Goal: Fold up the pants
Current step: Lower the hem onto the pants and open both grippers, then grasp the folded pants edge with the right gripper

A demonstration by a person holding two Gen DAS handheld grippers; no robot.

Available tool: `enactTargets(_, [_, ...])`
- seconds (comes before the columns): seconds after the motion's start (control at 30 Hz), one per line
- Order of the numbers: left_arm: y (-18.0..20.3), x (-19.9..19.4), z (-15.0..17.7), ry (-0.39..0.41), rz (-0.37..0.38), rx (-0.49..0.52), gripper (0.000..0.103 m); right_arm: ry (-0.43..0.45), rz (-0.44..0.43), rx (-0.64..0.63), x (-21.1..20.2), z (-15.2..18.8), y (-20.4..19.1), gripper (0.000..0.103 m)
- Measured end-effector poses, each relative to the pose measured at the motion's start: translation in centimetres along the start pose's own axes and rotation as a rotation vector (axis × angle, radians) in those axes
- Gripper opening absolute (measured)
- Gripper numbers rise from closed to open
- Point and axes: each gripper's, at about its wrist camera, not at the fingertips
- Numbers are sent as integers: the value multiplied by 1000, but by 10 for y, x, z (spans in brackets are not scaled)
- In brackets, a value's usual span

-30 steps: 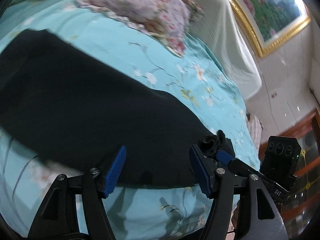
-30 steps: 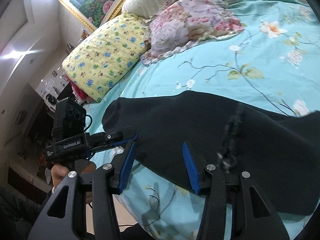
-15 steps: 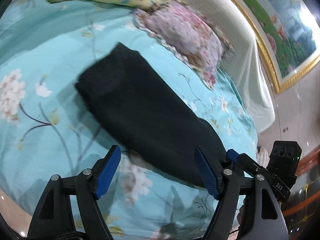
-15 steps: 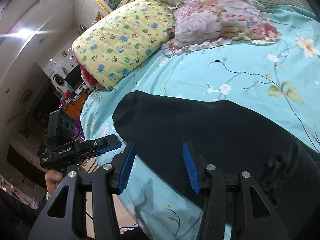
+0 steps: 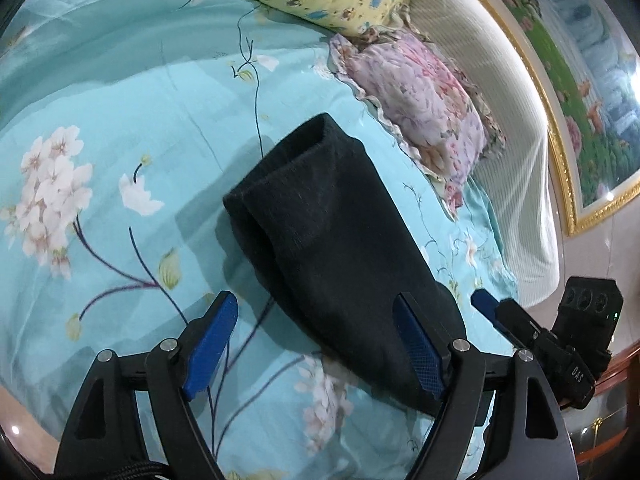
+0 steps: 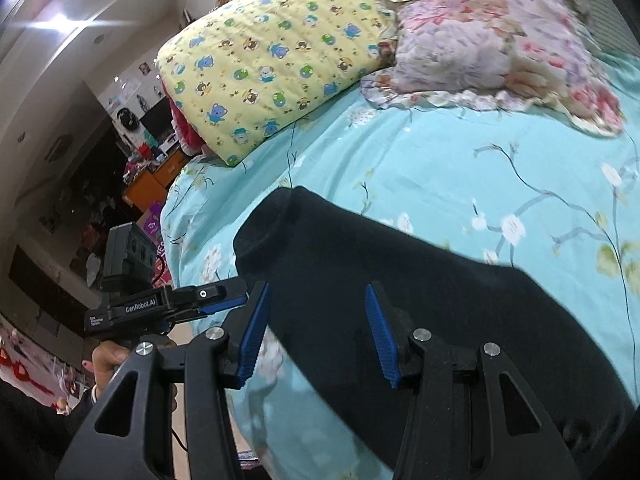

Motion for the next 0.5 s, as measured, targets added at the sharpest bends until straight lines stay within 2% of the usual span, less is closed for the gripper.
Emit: enactTargets(0.5, [-5, 17, -17, 8, 7, -27, 82, -126, -9, -147, 72, -61, -10, 50])
Point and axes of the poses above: each gripper's, at about its wrist camera, not at the fingertips, and x roughly the way its jaws point, y to its right, z to its underside, and after that the axes turned 6 degrees about -y, right-handed
